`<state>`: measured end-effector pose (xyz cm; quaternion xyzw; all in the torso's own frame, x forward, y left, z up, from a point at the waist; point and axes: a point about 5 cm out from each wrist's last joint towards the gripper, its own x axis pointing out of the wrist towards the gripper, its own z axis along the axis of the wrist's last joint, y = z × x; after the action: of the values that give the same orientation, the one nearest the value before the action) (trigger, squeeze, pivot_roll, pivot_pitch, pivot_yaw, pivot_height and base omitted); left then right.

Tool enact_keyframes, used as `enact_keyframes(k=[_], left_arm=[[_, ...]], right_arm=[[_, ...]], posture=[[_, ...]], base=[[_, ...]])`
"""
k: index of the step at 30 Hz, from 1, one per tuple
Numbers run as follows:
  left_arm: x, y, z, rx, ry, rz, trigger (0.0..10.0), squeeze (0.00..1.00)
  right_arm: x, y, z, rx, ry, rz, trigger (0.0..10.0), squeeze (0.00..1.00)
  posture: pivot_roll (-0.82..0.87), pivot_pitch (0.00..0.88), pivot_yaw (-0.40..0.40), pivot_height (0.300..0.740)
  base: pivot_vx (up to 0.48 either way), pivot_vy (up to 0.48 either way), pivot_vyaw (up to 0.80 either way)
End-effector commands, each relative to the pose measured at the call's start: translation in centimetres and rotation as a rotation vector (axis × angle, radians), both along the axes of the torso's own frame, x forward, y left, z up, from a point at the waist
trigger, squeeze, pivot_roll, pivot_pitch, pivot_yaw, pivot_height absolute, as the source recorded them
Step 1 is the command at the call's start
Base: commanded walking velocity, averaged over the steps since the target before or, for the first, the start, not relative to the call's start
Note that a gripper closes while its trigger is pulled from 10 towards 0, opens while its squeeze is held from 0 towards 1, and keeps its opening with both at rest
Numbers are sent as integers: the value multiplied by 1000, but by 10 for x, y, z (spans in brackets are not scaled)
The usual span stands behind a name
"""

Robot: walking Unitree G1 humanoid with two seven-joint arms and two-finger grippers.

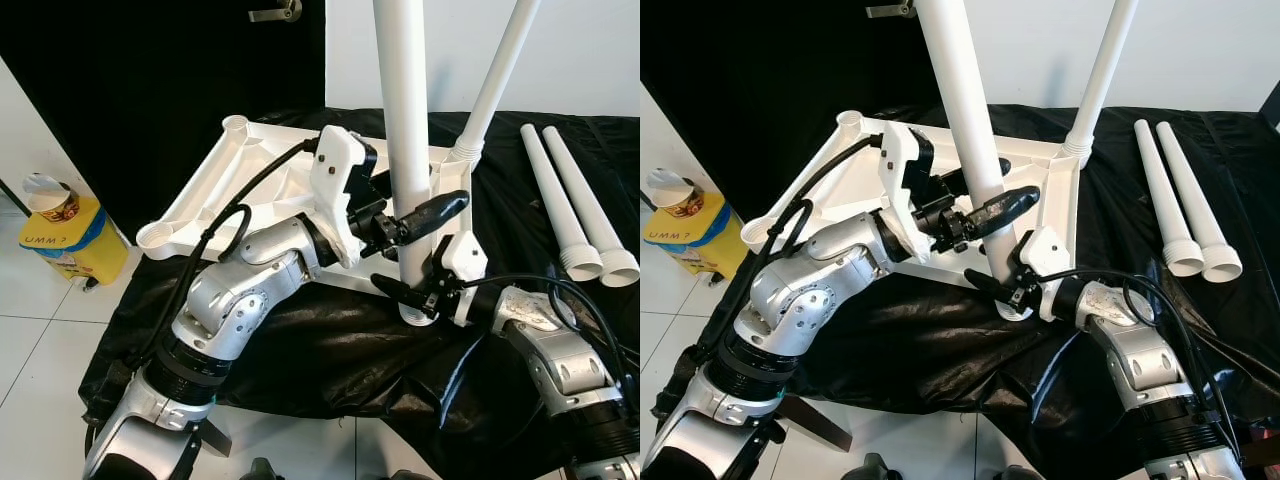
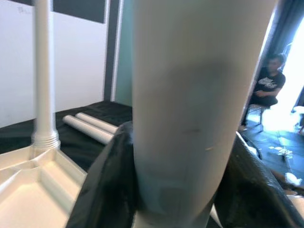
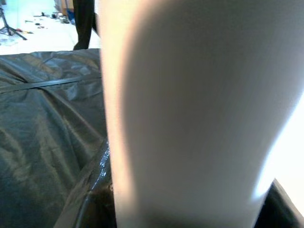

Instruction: Building children table

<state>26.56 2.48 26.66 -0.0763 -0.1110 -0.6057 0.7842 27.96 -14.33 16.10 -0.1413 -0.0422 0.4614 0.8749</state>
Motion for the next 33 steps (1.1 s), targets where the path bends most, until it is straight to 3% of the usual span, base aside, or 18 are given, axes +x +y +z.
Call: enact_keyframes(k=[1, 11, 12, 13, 15, 18, 26, 27, 33], left_arm=[[-15, -2, 6, 0, -62, -258, 0, 0], [-18, -1, 16, -4, -61, -262, 0, 0], [-17, -1, 19, -2, -53, -247, 3608, 0], [-15, -2, 23, -13, -34, -235, 10000, 0], [-14, -2, 26, -21, -19, -229, 10000, 0], [2, -2, 31, -28, 32, -108, 10000, 0], [17, -3, 36, 27, 33, 54, 10000, 0], [21, -3, 36, 47, 41, 80, 10000, 0], [35, -4, 39, 61, 77, 197, 10000, 0]], right_arm=[[-1, 2, 0, 3, 10, 12, 10000, 0], [2, 5, 4, 29, 15, 10, 10000, 0], [3, 7, 5, 40, 8, 10, 10000, 1000], [4, 8, 7, 51, 5, 12, 10000, 1000], [5, 8, 8, 58, 3, 13, 10000, 1000], [9, 9, 10, 80, -18, -27, 10000, 1000], [16, 13, 11, 119, -38, -128, 10000, 1000], [18, 14, 11, 127, -46, -159, 10000, 0], [29, 22, 11, 185, -43, -316, 10000, 0]], posture=[[24, 55, 18, 740], [31, 49, 19, 740], [32, 45, 21, 740], [32, 41, 21, 740], [32, 39, 21, 740], [29, 21, 22, 740], [25, 6, 20, 740], [20, 0, 19, 740], [14, 0, 11, 740]], base=[[0, 0, 0], [0, 0, 0], [0, 0, 0], [0, 0, 0], [0, 0, 0], [0, 0, 0], [0, 0, 0], [0, 0, 0], [0, 0, 0]])
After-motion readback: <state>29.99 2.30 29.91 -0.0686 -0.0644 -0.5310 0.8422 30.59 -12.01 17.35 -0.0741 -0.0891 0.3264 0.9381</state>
